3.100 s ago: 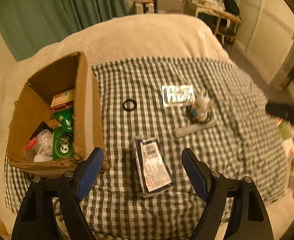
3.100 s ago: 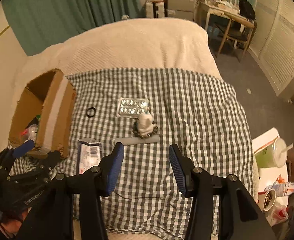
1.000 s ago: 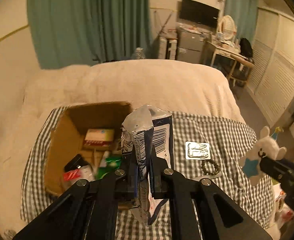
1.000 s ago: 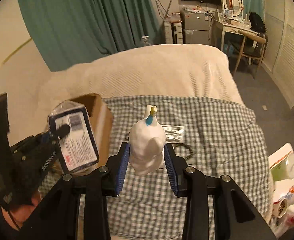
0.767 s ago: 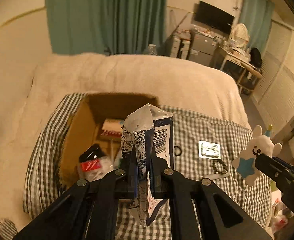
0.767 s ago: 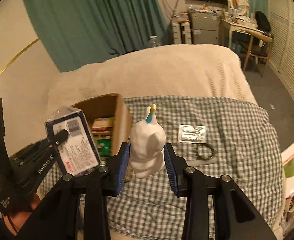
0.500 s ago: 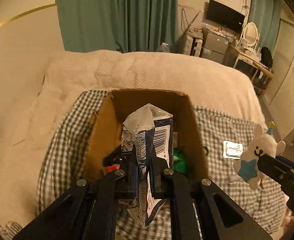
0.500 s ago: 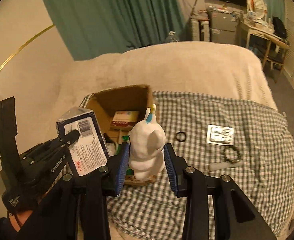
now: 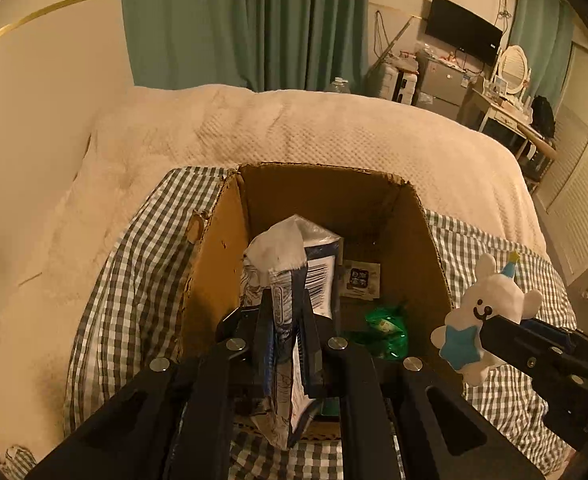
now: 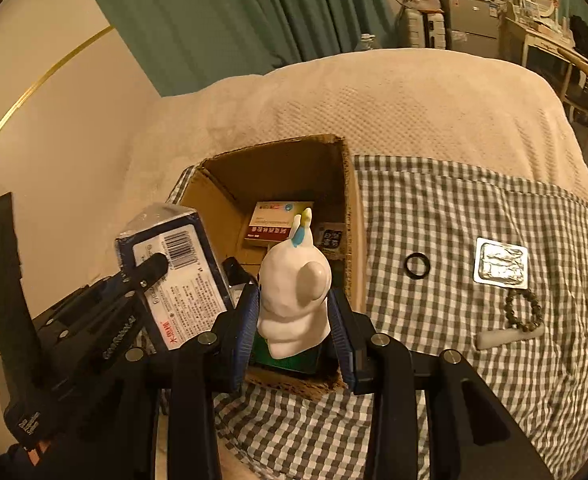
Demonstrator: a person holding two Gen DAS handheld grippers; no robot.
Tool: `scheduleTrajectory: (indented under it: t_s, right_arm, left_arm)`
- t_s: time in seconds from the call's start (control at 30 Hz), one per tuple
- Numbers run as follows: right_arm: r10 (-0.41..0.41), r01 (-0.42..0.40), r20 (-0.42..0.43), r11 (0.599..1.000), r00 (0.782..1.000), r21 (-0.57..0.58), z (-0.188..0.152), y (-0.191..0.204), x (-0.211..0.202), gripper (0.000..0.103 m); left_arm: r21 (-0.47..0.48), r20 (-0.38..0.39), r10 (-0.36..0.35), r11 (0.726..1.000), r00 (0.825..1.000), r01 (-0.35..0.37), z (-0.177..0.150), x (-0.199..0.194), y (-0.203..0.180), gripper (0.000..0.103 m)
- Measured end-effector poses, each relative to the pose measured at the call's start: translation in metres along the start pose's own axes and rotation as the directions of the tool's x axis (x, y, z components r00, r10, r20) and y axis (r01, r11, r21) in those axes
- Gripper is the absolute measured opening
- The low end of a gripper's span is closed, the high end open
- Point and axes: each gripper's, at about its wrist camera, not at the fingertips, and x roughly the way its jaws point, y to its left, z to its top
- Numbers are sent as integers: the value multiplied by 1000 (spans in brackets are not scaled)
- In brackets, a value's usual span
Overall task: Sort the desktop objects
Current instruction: 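Carry the white box and bear figure over the cardboard box and release both, then move both tools back over the black ring and bead bracelet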
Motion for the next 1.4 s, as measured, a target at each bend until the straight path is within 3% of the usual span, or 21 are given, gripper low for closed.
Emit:
scheduleTrajectory:
  t_s: [0.07, 0.13, 0.2, 0.23, 0.43, 0.57, 0.93, 1.07, 1.27, 1.4]
  right_arm:
    - [18, -18, 3, 1000, 1000, -16, -2, 4, 1, 35]
    - [27, -26, 14, 999, 1000, -40, -1, 5, -1, 36]
    - [14, -12, 35, 998, 999, -69, -1, 8, -9, 37]
    - [9, -5, 48, 997, 999, -79, -2, 9, -14, 37]
    - [-36, 49, 114, 992, 993, -116, -5, 2, -50, 39]
    - [-83, 103, 152, 986, 985, -133, -10, -8, -79, 39]
    - [-188, 206, 212, 976, 959, -65, -29, -68, -149, 39]
    - [-225, 243, 223, 968, 949, -57, -32, -88, -160, 41]
    - [-257, 264, 194, 965, 947, -8, -31, -129, -150, 42]
    - [-261, 259, 179, 965, 948, 35, -29, -161, -139, 42]
  left_arm:
    - [11, -3, 15, 1000, 1000, -15, 2, 0, -1, 19]
    - [11, 4, 27, 1000, 1000, -27, 2, -2, -1, 33]
    - [9, 19, 34, 999, 999, -34, 3, -9, -2, 58]
    - [7, 30, 37, 999, 999, -37, 3, -13, -3, 60]
    - [28, 58, 41, 999, 997, -43, 4, -36, -19, 62]
    - [68, 91, 33, 997, 995, -39, 4, -55, -41, 69]
    - [176, 112, -51, 984, 992, 31, -1, -82, -128, 71]
    - [181, 80, -105, 979, 991, 89, -6, -76, -157, 71]
    - [227, 52, -94, 971, 994, 80, -14, -48, -189, 72]
    - [147, -43, -93, 984, 995, 98, -18, -5, -194, 72]
